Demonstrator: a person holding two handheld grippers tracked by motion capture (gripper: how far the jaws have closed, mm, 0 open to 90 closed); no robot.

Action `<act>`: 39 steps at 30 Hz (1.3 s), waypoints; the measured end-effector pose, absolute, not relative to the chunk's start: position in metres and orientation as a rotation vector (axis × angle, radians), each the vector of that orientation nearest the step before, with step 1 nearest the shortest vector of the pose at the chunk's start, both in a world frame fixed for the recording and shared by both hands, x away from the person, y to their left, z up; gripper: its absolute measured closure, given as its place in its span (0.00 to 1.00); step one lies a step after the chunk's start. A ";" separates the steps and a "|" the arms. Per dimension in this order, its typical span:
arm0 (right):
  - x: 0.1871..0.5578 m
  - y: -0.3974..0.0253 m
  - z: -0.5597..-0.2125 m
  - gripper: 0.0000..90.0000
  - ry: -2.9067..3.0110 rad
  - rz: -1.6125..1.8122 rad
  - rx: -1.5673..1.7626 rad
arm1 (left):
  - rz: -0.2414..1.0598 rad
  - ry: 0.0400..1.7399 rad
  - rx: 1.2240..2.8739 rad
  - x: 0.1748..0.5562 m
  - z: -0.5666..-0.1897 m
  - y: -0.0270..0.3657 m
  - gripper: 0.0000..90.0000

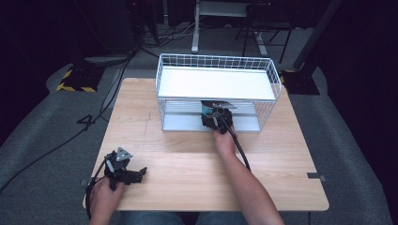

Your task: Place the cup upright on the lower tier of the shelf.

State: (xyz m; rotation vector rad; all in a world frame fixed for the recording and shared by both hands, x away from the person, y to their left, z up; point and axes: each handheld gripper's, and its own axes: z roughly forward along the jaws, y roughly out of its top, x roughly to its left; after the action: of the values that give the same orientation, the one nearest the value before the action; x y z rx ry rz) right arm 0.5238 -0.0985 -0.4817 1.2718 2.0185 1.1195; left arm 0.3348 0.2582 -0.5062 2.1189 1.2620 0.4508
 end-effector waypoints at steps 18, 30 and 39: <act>0.523 -0.108 -0.483 0.17 2.033 1.158 1.286 | 0.451 1.262 2.119 0.335 -0.506 0.258 0.00; 0.501 -0.118 -0.471 0.14 2.060 1.144 1.232 | 0.451 1.271 2.112 0.335 -0.506 0.258 0.00; 0.481 -0.131 -0.461 0.14 2.091 1.160 1.216 | 0.453 1.276 2.110 0.335 -0.506 0.257 0.00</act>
State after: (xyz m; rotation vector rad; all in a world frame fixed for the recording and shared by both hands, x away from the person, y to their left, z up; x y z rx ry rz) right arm 0.4813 -0.1311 -0.4609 1.2160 2.0914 1.1604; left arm 0.3353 0.2573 -0.5061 2.1100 1.2764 0.4530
